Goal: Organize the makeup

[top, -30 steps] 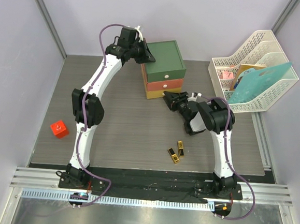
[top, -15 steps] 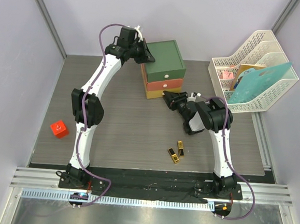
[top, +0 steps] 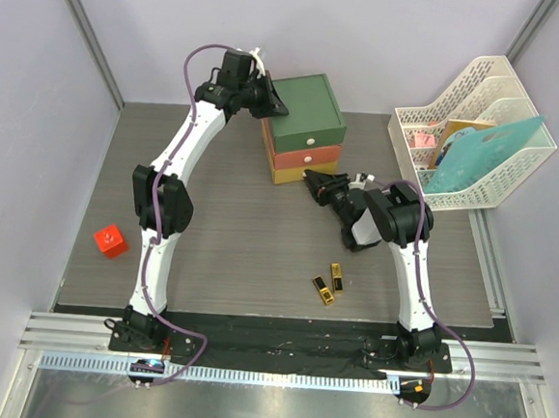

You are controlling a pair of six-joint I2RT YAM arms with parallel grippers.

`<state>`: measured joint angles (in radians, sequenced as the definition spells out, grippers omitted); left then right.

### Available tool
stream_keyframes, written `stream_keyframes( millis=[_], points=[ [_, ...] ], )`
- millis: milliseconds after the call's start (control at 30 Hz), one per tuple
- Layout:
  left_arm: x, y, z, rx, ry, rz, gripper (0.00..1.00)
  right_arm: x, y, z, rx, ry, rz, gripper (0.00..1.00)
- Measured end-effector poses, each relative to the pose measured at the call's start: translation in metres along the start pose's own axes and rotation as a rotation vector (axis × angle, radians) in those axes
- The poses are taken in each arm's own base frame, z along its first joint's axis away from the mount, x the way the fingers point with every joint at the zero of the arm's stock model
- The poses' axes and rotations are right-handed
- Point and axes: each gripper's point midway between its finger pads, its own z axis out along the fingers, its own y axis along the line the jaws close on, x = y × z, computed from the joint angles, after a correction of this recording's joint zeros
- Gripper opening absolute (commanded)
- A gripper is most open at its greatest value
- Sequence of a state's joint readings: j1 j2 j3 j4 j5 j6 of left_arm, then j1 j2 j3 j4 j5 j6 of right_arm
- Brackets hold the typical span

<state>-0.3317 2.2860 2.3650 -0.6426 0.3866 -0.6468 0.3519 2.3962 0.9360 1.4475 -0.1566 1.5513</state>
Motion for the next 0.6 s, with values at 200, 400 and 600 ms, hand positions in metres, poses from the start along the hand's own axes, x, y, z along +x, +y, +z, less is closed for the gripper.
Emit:
stream_keyframes(
  millis=[200, 400, 600],
  points=[
    [0.000, 0.000, 0.000, 0.000, 0.002, -0.001, 0.00, 0.001, -0.001, -0.004, 0.009, -0.012, 0.016, 0.01],
    [0.001, 0.000, 0.000, 0.003, 0.002, -0.002, 0.00, 0.005, -0.001, -0.025, 0.046, -0.009, 0.027, 0.01],
    [0.001, 0.000, 0.000, 0.003, 0.002, -0.005, 0.00, 0.009, 0.000, -0.046, 0.102, -0.009, 0.034, 0.01]
  ],
)
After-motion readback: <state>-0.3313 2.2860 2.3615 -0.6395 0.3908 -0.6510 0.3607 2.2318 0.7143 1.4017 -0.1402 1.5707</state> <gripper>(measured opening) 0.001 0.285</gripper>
